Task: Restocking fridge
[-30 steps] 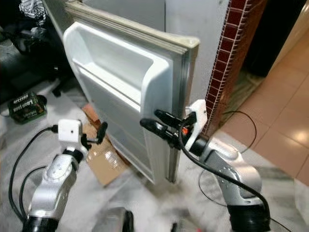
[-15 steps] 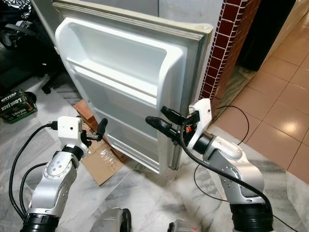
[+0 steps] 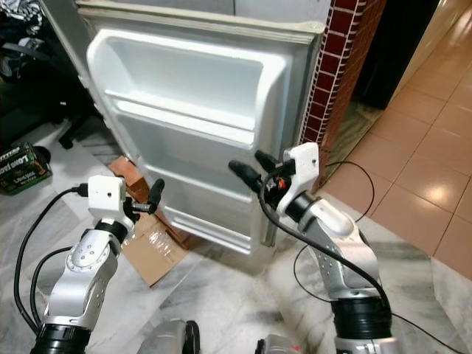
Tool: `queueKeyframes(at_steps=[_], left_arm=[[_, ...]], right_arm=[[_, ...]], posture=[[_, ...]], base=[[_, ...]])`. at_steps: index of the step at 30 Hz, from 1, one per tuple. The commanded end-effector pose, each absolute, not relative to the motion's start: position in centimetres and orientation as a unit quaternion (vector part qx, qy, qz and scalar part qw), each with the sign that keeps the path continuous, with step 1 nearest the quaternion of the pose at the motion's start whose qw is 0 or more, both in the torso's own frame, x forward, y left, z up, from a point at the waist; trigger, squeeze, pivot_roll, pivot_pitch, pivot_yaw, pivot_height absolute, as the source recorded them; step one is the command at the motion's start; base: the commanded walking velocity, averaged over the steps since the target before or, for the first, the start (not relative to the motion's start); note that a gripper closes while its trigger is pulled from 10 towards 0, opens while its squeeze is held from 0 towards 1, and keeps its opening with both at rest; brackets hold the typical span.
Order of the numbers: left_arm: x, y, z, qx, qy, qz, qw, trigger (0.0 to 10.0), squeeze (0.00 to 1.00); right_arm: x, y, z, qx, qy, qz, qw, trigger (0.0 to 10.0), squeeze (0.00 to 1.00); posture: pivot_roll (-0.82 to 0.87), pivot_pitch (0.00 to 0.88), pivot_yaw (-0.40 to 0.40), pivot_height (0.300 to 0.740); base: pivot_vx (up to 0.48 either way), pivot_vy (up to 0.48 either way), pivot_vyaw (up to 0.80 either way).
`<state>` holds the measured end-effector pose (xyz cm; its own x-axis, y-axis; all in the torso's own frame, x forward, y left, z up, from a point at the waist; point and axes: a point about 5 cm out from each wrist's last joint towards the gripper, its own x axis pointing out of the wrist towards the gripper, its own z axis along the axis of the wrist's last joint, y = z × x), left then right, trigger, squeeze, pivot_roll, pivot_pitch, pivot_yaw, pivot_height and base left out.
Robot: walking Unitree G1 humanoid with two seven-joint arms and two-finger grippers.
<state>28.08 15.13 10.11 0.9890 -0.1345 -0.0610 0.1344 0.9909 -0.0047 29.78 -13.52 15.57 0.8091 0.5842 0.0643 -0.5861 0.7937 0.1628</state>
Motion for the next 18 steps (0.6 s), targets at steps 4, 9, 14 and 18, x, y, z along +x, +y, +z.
queueKeyframes(at_steps=[4, 9, 14, 18], left_arm=[[28.0, 15.6, 9.9, 0.005, 0.035, -0.059, 0.998, 10.0, 0.00], [28.0, 15.6, 9.9, 0.006, 0.033, -0.058, 0.998, 10.0, 0.00], [27.9, 15.8, 9.9, 0.006, 0.033, -0.054, 0.998, 10.0, 0.00], [27.5, 15.9, 9.8, 0.006, 0.035, -0.050, 0.998, 10.0, 0.00]], right_arm=[[30.6, -12.0, 15.6, 0.088, -0.019, 0.286, 0.954, 10.0, 0.00], [31.7, -11.8, 15.6, 0.024, -0.046, 0.223, 0.973, 10.0, 0.00], [32.2, -12.7, 15.0, 0.011, -0.042, 0.176, 0.983, 10.0, 0.00], [32.1, -13.7, 14.1, 0.002, -0.035, 0.146, 0.989, 10.0, 0.15]], posture=[[0.01, 0.083, 0.077, 0.740], [0.02, 0.078, 0.072, 0.740], [0.03, 0.080, 0.066, 0.740], [0.03, 0.082, 0.064, 0.740]], base=[[0.000, 0.000, 0.00], [0.000, 0.000, 0.00], [0.000, 0.000, 0.00], [0.000, 0.000, 0.00]])
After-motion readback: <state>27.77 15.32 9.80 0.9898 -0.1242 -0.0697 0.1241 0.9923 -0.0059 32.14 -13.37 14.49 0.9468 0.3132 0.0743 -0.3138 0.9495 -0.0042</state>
